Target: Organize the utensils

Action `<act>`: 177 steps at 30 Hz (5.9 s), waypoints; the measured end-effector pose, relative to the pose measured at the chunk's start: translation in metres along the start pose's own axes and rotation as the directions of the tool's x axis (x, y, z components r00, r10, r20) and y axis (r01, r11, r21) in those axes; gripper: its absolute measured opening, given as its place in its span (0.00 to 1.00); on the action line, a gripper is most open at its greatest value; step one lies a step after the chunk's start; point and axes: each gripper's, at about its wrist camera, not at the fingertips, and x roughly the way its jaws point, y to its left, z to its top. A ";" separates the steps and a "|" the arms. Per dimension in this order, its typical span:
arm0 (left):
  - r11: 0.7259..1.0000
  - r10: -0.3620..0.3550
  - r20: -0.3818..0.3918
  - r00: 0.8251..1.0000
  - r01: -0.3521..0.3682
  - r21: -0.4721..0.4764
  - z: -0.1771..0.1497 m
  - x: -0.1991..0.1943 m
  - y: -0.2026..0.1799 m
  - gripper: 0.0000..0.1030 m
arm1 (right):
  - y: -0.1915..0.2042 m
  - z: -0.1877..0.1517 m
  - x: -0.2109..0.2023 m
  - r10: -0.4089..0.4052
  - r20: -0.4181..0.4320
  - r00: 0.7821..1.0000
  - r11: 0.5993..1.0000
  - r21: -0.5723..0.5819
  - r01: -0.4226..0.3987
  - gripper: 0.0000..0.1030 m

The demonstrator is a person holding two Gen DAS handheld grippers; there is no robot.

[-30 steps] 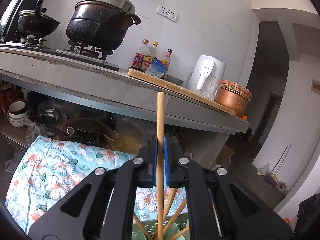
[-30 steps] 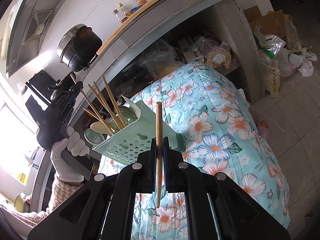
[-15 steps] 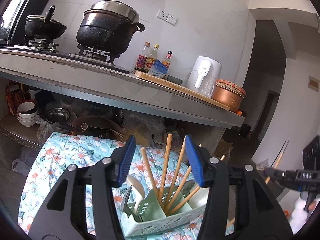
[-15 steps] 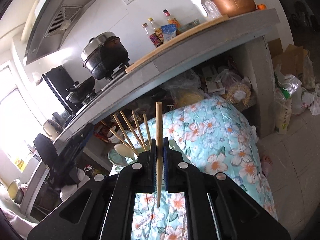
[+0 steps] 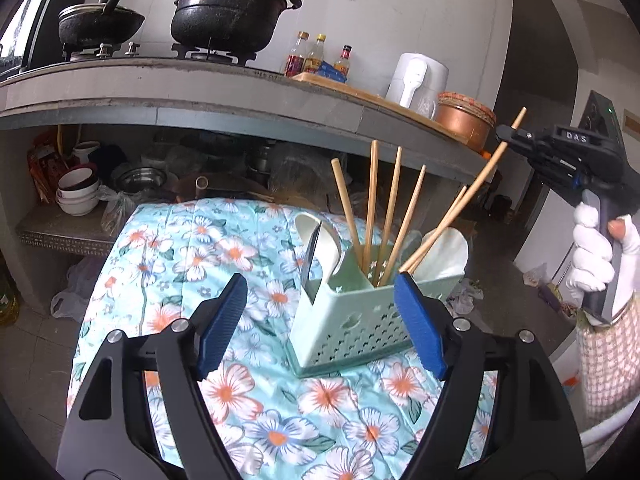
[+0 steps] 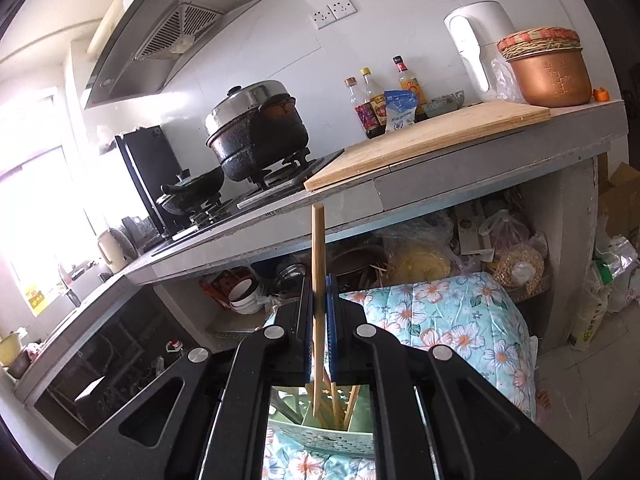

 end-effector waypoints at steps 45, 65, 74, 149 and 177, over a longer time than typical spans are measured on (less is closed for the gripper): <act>0.963 0.264 -0.116 0.958 -0.267 -0.018 -0.015 0.014 -0.068 0.89 | 0.000 -0.145 -0.063 -0.302 -0.097 0.948 0.935 -0.226 0.274 0.94; 0.896 0.444 -0.129 0.887 -0.442 0.041 -0.029 -0.018 -0.128 0.89 | -0.019 -0.158 -0.110 -0.413 -0.111 0.904 0.902 -0.187 0.390 0.94; 0.904 0.428 -0.097 0.899 -0.424 0.058 -0.030 -0.023 -0.141 0.89 | -0.009 -0.150 -0.116 -0.438 -0.076 0.896 0.883 -0.223 0.412 0.94; 0.826 0.563 -0.052 0.825 -0.563 0.002 -0.026 -0.054 -0.120 0.89 | -0.009 -0.134 -0.124 -0.468 -0.048 0.883 0.868 -0.211 0.449 0.94; 0.803 0.595 -0.052 0.802 -0.596 -0.014 -0.024 -0.057 -0.114 0.89 | -0.007 -0.135 -0.124 -0.472 -0.043 0.881 0.865 -0.215 0.453 0.94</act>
